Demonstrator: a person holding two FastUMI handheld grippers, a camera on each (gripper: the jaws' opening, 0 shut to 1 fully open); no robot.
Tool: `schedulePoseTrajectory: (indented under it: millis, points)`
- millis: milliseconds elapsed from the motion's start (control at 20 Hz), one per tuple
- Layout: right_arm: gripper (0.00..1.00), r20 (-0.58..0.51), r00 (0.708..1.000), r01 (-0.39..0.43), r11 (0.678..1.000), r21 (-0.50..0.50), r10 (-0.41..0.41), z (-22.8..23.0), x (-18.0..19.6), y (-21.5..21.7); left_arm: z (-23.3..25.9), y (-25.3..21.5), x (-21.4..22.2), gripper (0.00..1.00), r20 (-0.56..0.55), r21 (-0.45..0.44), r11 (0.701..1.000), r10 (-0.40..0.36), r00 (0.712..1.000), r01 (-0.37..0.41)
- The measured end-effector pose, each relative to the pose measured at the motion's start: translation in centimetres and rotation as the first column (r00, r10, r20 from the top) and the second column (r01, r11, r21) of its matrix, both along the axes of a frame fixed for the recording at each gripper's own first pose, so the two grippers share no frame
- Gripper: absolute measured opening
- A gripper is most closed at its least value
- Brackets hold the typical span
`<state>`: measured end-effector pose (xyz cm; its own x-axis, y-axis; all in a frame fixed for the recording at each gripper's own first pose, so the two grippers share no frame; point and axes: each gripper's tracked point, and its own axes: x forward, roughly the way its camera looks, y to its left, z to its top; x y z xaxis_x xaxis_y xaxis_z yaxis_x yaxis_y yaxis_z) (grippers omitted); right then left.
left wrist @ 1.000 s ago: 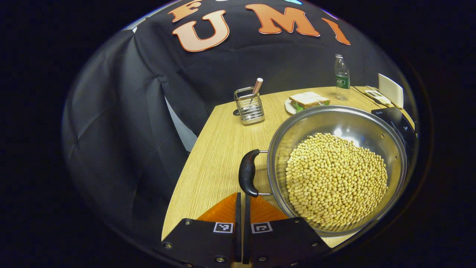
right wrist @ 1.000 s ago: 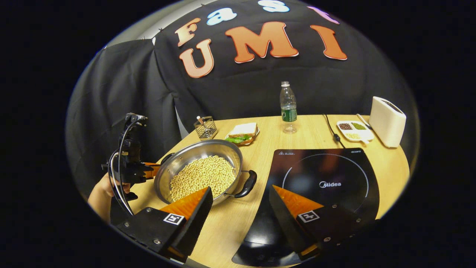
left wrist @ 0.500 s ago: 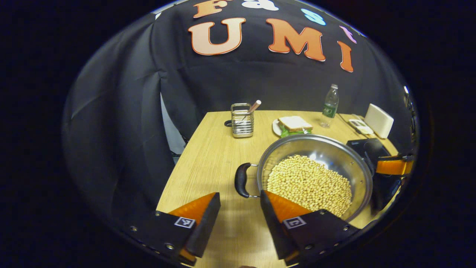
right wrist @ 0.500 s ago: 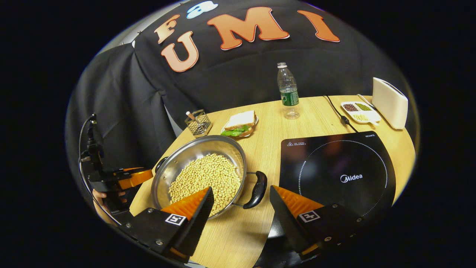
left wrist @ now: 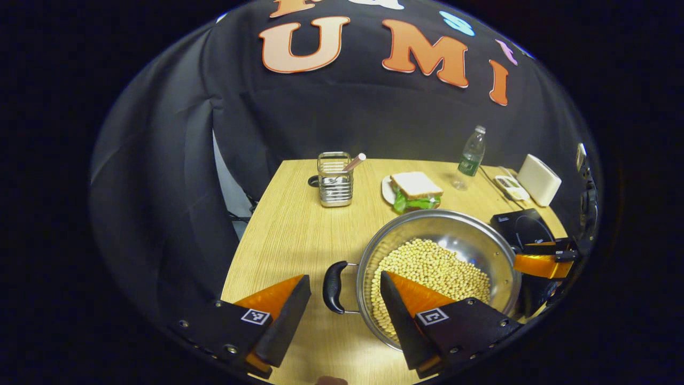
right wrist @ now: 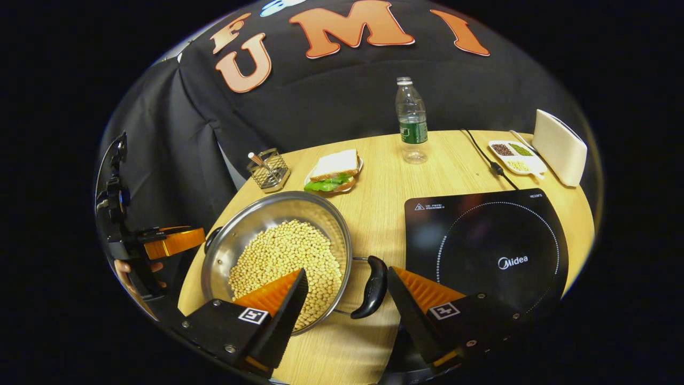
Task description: First push the handle of the pot to place it horizontally, then grasp the pot with both hands and set it on the induction cooktop.
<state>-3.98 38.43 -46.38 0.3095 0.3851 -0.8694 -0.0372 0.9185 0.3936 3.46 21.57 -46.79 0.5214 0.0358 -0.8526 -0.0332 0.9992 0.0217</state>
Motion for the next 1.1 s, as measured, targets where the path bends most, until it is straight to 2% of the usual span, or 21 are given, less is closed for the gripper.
schedulePoseTrajectory:
  millis: [200, 400, 700, 750, 800, 900, 1050, 1100]
  points:
    - [0.93, -0.053, 0.998, -0.017, 1.0, -0.013, 0.016, -1.6, -0.9, 0.7, -3.0, 1.0, -0.6, 0.84, -0.052, 0.061, 0.998, 0.007, 0.999, -0.003]
    - [0.9, -0.068, 0.998, -0.006, 0.999, -0.04, 0.003, -2.8, -0.8, 0.9, -4.6, 0.8, -0.4, 0.85, -0.053, 0.043, 0.999, 0.026, 0.998, -0.024]
    - [0.77, -0.061, 0.998, 0.003, 0.997, -0.083, -0.008, -3.9, -0.2, 0.7, -6.3, 0.1, -0.4, 0.85, -0.052, 0.051, 0.998, 0.048, 0.998, -0.046]
    - [0.68, -0.061, 0.998, 0.006, 0.996, -0.089, -0.012, -4.1, -0.1, 0.7, -6.5, 0.0, -0.3, 0.86, -0.05, 0.062, 0.997, 0.044, 0.998, -0.041]
    - [0.75, -0.058, 0.998, 0.01, 0.996, -0.09, -0.015, -4.3, -0.1, 0.7, -6.9, 0.0, -0.4, 0.85, -0.047, 0.079, 0.996, 0.039, 0.998, -0.035]
    - [0.73, -0.054, 0.998, 0.011, 0.996, -0.088, -0.015, -4.6, 0.1, 0.9, -6.8, -0.3, -0.2, 0.86, -0.032, 0.101, 0.995, 0.03, 0.999, -0.027]
    - [0.78, -0.042, 0.999, 0.004, 0.995, -0.097, -0.009, -5.0, 0.5, 1.4, -6.9, -0.7, 0.2, 0.86, -0.02, 0.121, 0.993, 0.018, 1.0, -0.016]
    - [0.78, -0.034, 0.999, -0.005, 0.994, -0.107, 0.001, -5.2, 0.5, 1.5, -7.3, -0.8, 0.1, 0.89, -0.023, 0.125, 0.992, 0.023, 0.999, -0.02]
